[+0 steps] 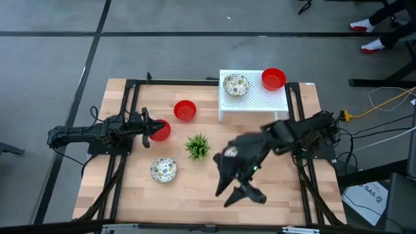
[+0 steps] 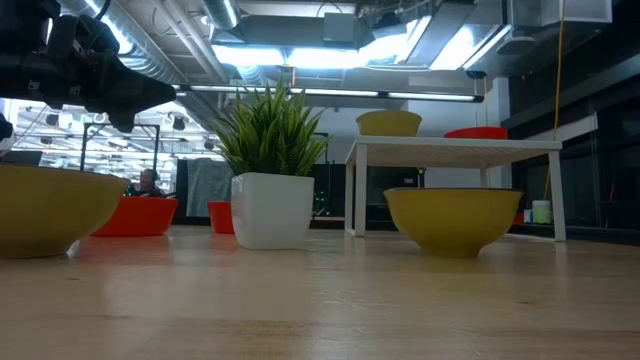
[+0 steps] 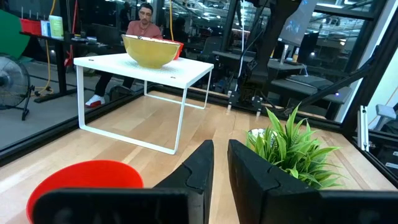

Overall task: Pick & Place Mini bowls
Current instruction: Stack the right white bowl on the white bowl on the shelf

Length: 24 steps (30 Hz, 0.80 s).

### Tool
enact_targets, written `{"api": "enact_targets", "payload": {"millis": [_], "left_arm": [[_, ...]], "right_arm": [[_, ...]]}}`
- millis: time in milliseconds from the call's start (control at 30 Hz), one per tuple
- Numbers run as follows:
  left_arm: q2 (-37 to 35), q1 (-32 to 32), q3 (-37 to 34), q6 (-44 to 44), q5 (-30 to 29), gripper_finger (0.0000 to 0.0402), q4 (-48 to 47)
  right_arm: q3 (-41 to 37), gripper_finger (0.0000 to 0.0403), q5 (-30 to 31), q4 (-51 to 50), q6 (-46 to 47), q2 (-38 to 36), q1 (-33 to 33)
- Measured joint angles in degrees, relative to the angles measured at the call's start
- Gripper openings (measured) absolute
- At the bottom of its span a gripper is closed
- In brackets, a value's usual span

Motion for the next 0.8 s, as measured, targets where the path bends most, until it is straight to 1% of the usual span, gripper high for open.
{"api": "enact_targets", "payload": {"millis": [133,267,433,533,800], "left_arm": [[0.0,0.0,0.0,0.0,0.0,0.0044,0.0],[0.0,0.0,0.0,0.0,0.0,0.0044,0.0],[0.0,0.0,0.0,0.0,0.0,0.0041,0.0],[0.0,0.0,0.0,0.0,0.0,0.0041,0.0],[0.0,0.0,0.0,0.0,0.0,0.0044,0.0]], "right_arm": [[-0.1,0.0200,0.5,-6.4,-2.0,1.7,2.1],[-0.1,0.0200,1.6,-14.9,-1.8,3.5,3.8],[-0.1,0.0200,10.4,-27.4,-0.3,6.1,5.5],[-0.1,0.0200,15.4,-32.5,-0.1,8.1,5.9],[-0.1,0.0200,23.6,-34.0,6.0,14.4,6.0]]}}
